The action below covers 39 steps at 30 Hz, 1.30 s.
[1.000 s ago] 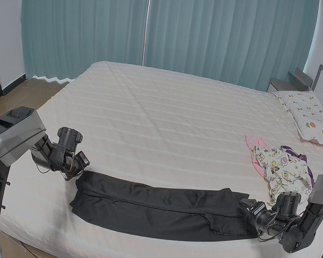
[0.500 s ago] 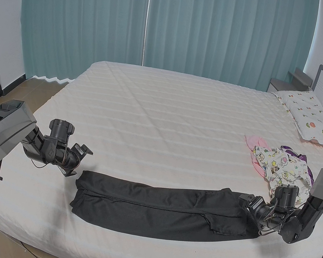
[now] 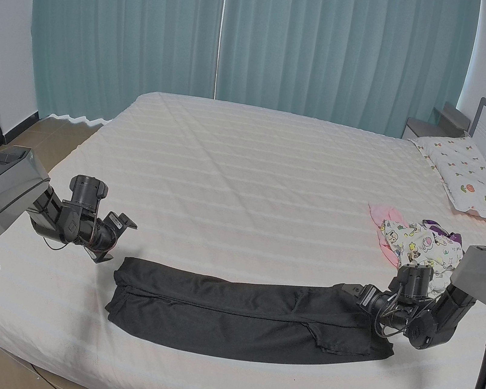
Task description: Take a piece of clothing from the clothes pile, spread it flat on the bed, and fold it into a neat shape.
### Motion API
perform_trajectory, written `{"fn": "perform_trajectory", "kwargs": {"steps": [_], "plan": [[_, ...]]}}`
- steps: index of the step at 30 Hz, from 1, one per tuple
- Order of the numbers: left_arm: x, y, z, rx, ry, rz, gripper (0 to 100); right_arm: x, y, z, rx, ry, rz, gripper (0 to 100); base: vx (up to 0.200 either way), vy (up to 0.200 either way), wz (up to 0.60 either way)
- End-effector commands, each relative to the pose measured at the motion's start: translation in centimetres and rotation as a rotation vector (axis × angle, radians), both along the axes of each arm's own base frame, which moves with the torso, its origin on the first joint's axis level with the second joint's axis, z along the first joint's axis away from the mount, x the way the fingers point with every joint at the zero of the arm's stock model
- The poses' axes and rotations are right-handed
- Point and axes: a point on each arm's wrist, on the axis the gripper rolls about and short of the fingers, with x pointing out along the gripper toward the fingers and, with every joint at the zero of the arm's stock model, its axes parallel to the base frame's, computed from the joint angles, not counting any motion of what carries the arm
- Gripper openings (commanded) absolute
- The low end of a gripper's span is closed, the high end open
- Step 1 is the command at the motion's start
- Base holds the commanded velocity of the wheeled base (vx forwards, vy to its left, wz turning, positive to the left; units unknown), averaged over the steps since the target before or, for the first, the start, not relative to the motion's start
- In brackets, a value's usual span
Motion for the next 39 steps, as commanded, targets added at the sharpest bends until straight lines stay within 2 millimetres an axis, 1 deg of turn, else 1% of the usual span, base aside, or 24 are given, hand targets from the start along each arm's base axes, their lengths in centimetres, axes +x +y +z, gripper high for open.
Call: {"fn": "perform_trajectory", "kwargs": {"steps": [1, 2, 3, 10, 14, 24, 27, 28, 31, 33, 36, 39], "plan": [[0.0, 0.0, 0.1, 0.000, -0.002, 0.000, 100, 0.6, 0.4, -1.1, -0.011, 0.019, 0.022, 100, 0.000, 0.000, 0.00], [0.0, 0.0, 0.0, 0.000, 0.000, 0.000, 100, 0.6, 0.4, -1.2, -0.012, 0.021, 0.030, 100, 0.000, 0.000, 0.00], [0.0, 0.0, 0.0, 0.000, 0.000, 0.000, 100, 0.4, 0.3, -1.2, -0.014, 0.024, 0.039, 0, 0.000, 0.000, 0.00], [0.0, 0.0, 0.0, 0.000, 0.000, 0.000, 100, -0.5, -0.3, -1.2, -0.024, 0.048, 0.031, 0, 0.000, 0.000, 0.00], [0.0, -0.1, 0.0, 0.000, 0.000, -0.001, 100, -1.0, -0.6, -0.9, -0.024, 0.051, 0.026, 0, 0.000, 0.000, 0.00], [0.0, -0.1, 0.0, 0.001, 0.001, 0.000, 100, -2.8, -1.4, -0.7, -0.031, 0.089, 0.007, 0, 0.000, 0.000, 0.00], [0.0, -0.1, 0.0, 0.001, 0.001, 0.000, 100, -2.9, -1.4, -0.7, -0.030, 0.091, 0.005, 0, 0.000, 0.000, 0.00], [0.0, -0.1, 0.0, 0.001, 0.001, 0.000, 100, -3.0, -1.5, -0.8, -0.031, 0.095, 0.003, 100, 0.000, 0.000, 0.00], [0.0, -0.1, 0.0, 0.001, 0.001, 0.000, 100, -3.0, -1.5, -0.7, -0.031, 0.094, 0.001, 100, 0.000, 0.000, 0.00], [0.0, -0.1, -0.1, 0.001, 0.003, 0.000, 100, -2.8, -1.6, -0.3, -0.029, 0.077, -0.001, 100, 0.000, 0.000, 0.00], [0.0, -0.1, -0.1, 0.002, 0.001, 0.001, 100, -2.1, -2.1, 0.9, -0.009, 0.036, -0.019, 100, 0.000, 0.000, 0.00], [0.0, -0.1, -0.1, 0.002, 0.001, 0.001, 100, -1.2, -1.9, 1.0, 0.005, 0.016, -0.023, 100, 0.000, 0.000, 0.00]]}}
